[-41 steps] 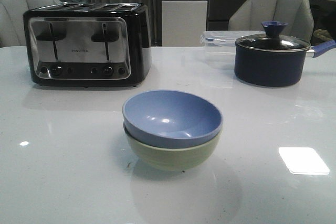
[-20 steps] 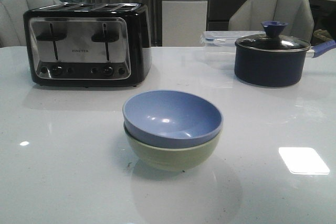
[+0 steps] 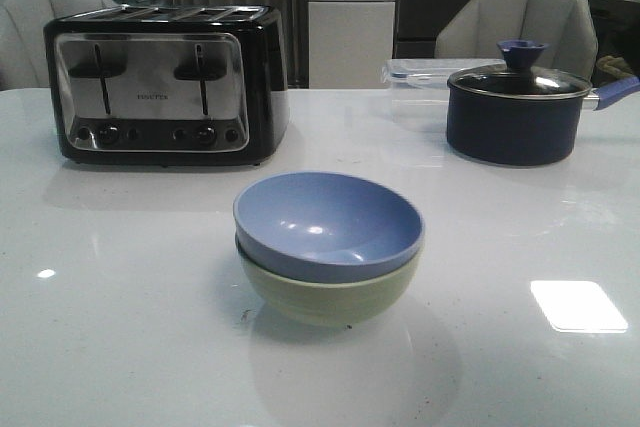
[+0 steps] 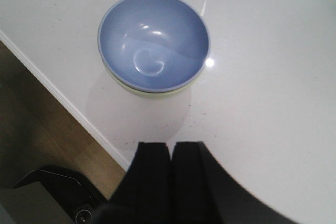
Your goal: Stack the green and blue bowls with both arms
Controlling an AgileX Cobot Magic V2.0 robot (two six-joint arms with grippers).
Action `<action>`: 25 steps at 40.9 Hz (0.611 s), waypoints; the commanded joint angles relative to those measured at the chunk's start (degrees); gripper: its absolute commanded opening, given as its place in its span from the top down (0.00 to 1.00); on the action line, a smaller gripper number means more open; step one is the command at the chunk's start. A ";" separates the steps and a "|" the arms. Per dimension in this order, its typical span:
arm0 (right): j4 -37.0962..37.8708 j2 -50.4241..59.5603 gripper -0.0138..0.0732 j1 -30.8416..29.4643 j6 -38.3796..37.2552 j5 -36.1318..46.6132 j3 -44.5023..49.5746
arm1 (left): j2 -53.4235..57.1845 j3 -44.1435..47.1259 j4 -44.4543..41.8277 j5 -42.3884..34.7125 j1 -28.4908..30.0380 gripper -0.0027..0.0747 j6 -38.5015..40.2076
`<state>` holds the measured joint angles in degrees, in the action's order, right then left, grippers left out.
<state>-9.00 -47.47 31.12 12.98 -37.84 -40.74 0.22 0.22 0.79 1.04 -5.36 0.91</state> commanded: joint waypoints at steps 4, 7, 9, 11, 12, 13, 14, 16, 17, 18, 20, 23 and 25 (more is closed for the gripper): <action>-0.20 0.10 0.78 0.00 0.37 3.51 -1.54 | 1.19 0.23 0.37 -5.23 0.20 0.85 -0.05; -0.20 0.10 0.78 0.00 0.37 3.64 -1.54 | 1.19 0.23 0.37 -5.23 0.20 0.85 -0.05; -0.47 0.53 0.78 -0.08 0.37 3.65 -1.01 | 1.19 0.23 0.37 -5.23 0.20 0.85 -0.05; -0.53 1.82 0.78 -1.71 0.37 3.73 -0.20 | 1.19 0.23 0.37 -5.23 0.20 0.85 -0.05; -1.18 2.72 0.78 -2.71 0.37 3.73 0.26 | 1.19 0.23 0.37 -5.23 0.20 0.85 -0.05; -1.58 3.82 0.78 -4.30 0.37 3.73 1.04 | 1.19 0.23 0.37 -5.23 0.20 0.85 -0.05; -1.59 4.78 0.78 -6.19 0.37 3.92 1.74 | 1.19 0.23 0.37 -5.23 0.20 0.85 -0.05; -1.66 7.43 0.78 -10.09 0.37 5.04 3.95 | 1.19 0.23 0.37 -5.23 0.20 0.85 -0.05; -1.66 9.21 0.78 -11.75 0.37 6.16 4.91 | 1.19 0.23 0.37 -5.23 0.20 0.85 -0.05; -1.66 10.60 0.78 -13.37 0.37 7.17 5.93 | 1.19 0.23 0.37 -5.23 0.20 0.85 -0.05; -1.66 14.05 0.78 -16.95 0.37 10.07 8.56 | 1.19 0.23 0.37 -5.23 0.20 0.85 -0.05; -1.66 19.80 0.78 -21.99 0.37 16.20 13.28 | 1.19 0.23 0.37 -5.23 0.20 0.85 -0.05; -1.66 23.58 0.78 -24.60 0.37 19.90 16.43 | 1.19 0.23 0.37 -5.23 0.20 0.85 -0.05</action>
<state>-10.16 -29.54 10.78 12.98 -28.88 -27.16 0.22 0.22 0.79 0.77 -5.23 0.89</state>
